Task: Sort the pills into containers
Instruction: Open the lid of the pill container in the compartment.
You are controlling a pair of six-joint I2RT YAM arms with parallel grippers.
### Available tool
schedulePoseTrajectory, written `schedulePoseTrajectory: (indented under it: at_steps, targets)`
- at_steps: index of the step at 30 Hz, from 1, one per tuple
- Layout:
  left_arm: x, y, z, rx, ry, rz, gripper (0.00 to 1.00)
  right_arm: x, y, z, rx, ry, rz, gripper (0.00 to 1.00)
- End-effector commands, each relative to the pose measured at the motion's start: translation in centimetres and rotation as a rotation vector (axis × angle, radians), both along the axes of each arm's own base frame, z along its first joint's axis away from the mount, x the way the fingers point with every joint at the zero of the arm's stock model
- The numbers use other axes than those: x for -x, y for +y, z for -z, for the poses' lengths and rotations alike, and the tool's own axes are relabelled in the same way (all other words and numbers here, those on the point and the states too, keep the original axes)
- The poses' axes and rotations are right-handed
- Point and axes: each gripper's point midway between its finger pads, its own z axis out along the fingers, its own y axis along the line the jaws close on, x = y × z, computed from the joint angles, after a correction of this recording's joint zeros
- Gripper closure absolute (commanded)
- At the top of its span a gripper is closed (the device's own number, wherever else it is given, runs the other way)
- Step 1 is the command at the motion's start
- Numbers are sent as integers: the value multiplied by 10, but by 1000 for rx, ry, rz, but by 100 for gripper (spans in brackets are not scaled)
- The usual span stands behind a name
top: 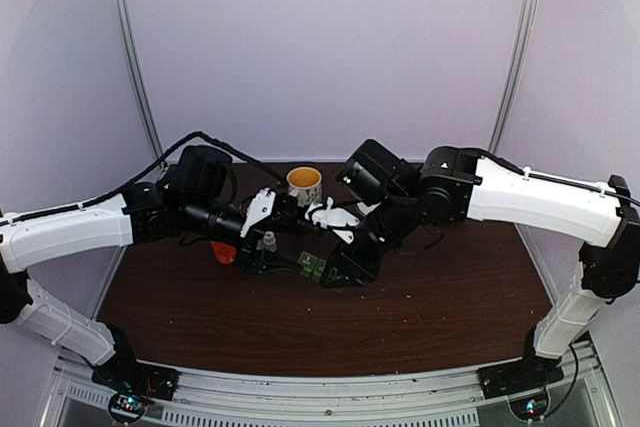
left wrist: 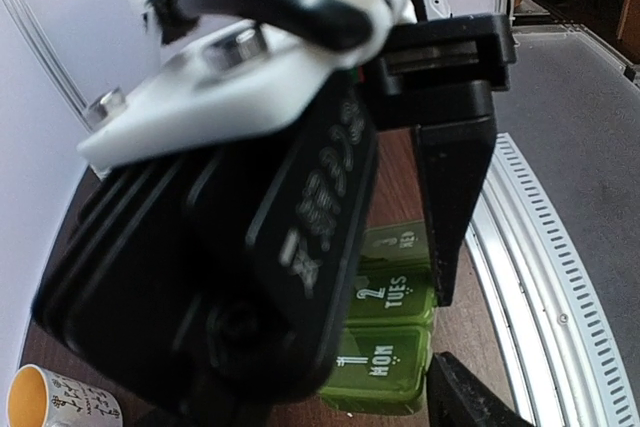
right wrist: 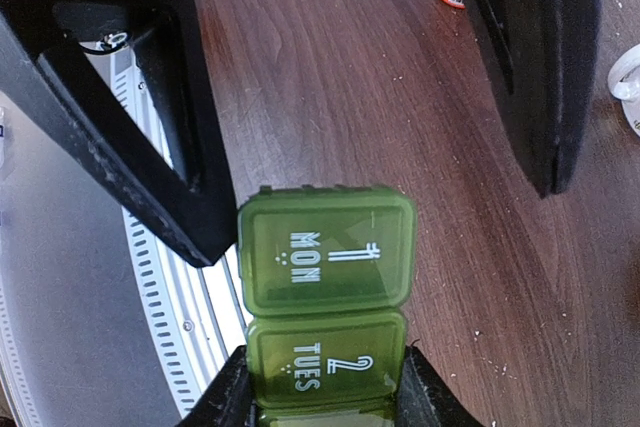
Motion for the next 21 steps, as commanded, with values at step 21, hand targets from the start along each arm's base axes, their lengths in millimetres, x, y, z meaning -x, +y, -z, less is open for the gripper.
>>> schedulePoseTrajectory:
  at_steps: [21]
  targets:
    - [11,1,-1,-15,-99,25,34,2,17,-15,-46,3,-38,64]
